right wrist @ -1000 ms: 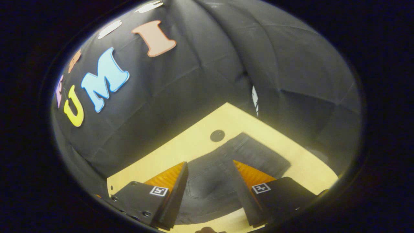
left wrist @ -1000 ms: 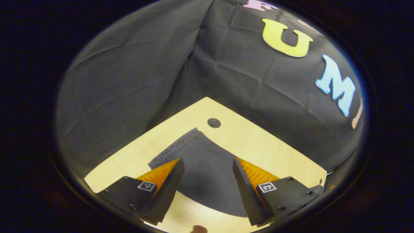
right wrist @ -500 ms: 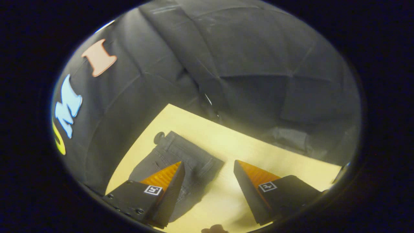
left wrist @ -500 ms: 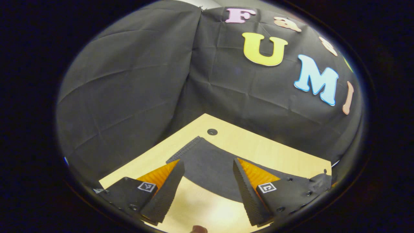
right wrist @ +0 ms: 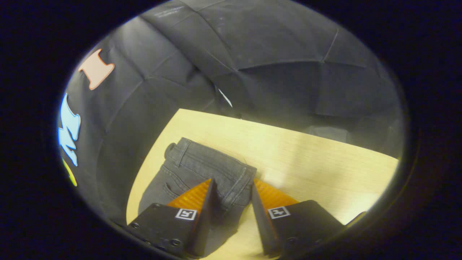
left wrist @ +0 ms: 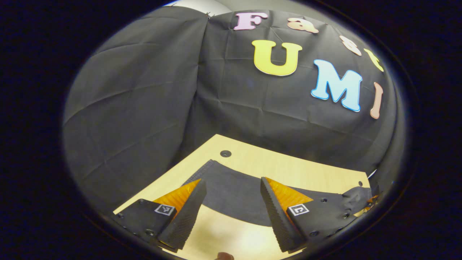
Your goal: Grasp the waist and the cuffs of the jeans and fold them to make the two legs overlap; first hold the waist and fold one-third of the jeans toward the cuffs, then hold the cuffs and fold the remaining one-third in the same direction to finish folding.
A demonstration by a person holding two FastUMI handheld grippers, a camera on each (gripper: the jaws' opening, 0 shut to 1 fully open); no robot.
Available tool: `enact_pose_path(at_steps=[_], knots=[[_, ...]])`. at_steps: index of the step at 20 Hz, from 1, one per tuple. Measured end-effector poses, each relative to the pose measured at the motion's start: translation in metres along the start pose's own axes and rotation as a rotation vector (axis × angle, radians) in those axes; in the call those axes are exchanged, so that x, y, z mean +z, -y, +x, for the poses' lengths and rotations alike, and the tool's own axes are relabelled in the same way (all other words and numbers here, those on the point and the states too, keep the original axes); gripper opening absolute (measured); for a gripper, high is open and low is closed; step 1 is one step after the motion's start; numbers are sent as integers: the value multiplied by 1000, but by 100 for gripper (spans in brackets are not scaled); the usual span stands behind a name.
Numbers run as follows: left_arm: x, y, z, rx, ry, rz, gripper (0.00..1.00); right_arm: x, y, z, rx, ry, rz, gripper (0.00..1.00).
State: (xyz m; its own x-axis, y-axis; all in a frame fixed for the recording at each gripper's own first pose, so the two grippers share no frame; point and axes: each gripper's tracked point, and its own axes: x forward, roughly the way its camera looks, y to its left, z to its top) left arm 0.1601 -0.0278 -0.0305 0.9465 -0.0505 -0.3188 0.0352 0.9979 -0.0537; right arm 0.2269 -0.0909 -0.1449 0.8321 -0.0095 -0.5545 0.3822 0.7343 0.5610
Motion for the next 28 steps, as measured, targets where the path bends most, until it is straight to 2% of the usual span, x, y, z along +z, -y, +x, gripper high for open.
enact_pose_path(at_steps=[2,4,6,7,9,10,11,14,16,17,19,20,21,24,26,28], knots=[[-4,-7,3,-6,-2,-8,98,14,1,-14,-1,17,-20,30],[-6,-17,7,-5,-1,4,98,26,-9,-37,14,83,-66,19],[-4,-26,10,-7,6,13,99,26,-29,-62,52,165,-105,21],[-1,-28,12,-8,10,15,99,27,-24,-61,72,205,-126,17],[0,-29,15,-25,13,15,97,32,-33,-94,101,283,-186,13],[-2,-30,19,-39,11,11,97,33,-42,-111,118,319,-219,17],[-5,-29,22,-53,8,3,97,34,-52,-125,130,357,-260,12],[-11,-35,36,-82,-3,-1,98,22,-91,-164,177,443,-405,21],[-10,-40,44,-98,-6,-1,98,15,-113,-190,228,544,-505,16],[-10,-43,48,-109,-7,-3,98,6,-124,-205,251,581,-557,21],[-11,-51,58,-128,-14,0,98,-16,-129,-224,324,619,-658,11],[-11,-58,63,-132,-16,0,98,-25,-130,-232,375,632,-709,11],[-11,-64,68,-131,-18,-1,98,-29,-131,-246,440,637,-744,16],[-12,-90,84,-115,-32,-14,98,-38,-123,-267,629,562,-758,16],[-16,-104,93,-90,-44,-25,98,-38,-126,-253,735,493,-759,12],[-18,-117,96,-68,-48,-41,99,-49,-122,-247,830,406,-787,16]])
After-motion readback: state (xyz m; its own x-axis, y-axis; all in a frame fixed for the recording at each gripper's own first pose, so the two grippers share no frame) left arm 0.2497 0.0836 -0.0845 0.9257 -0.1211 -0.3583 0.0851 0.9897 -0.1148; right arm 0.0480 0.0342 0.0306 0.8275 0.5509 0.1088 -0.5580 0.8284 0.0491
